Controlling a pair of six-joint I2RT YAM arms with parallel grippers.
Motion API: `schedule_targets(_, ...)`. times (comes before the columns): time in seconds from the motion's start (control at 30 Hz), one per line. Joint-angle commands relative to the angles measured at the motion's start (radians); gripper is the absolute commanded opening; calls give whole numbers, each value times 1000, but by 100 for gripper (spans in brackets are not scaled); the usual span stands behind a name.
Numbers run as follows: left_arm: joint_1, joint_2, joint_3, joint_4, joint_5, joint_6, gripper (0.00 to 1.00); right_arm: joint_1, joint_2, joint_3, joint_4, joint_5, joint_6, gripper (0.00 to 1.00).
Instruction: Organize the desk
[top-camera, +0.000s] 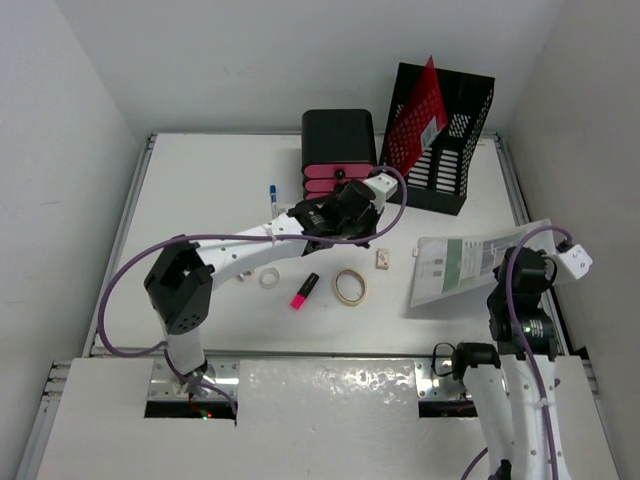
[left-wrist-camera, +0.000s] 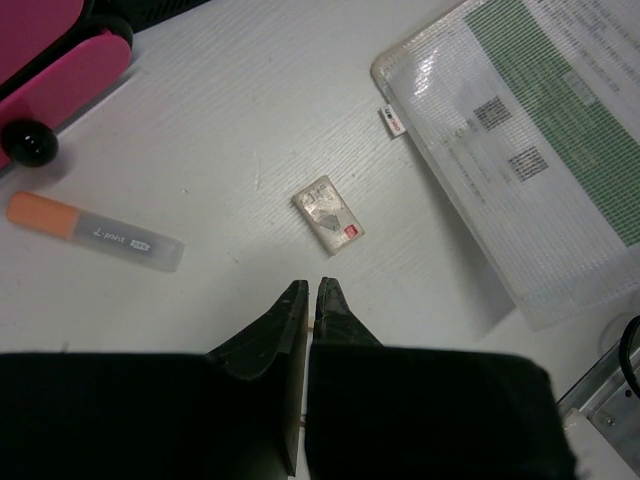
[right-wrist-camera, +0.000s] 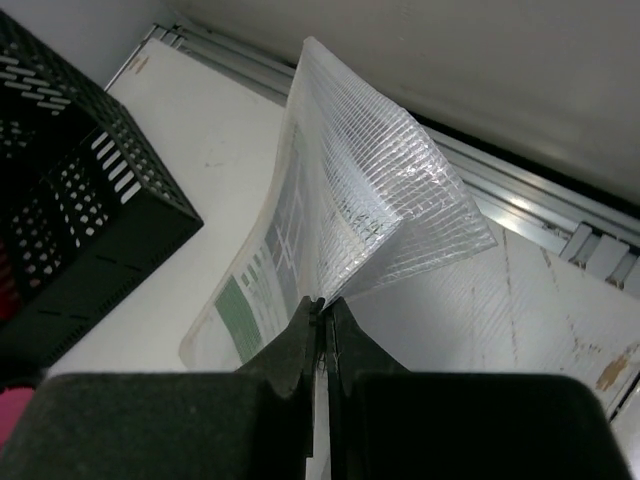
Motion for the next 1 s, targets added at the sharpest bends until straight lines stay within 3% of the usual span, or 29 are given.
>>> schedule_targets(0.0, 7, -33, 37, 5, -6, -13, 0, 5, 41, 96, 120, -70, -173, 0)
schedule_targets(0.27, 34, -82, 6, -8, -36, -28, 0, 6, 148, 297, 313, -285, -378, 0)
schedule_targets(0.5, 71, -101, -67, -4, -29, -51, 0, 6, 280, 490, 426, -457, -455, 0)
schedule_targets(0.73, 85, -108, -101, 1, -22, -60, 0, 6, 372, 616, 520, -517, -480, 0)
schedule_targets(0.97, 108, -130, -158, 4, -20, -70, 0, 6, 460, 628, 676, -555, -487, 0)
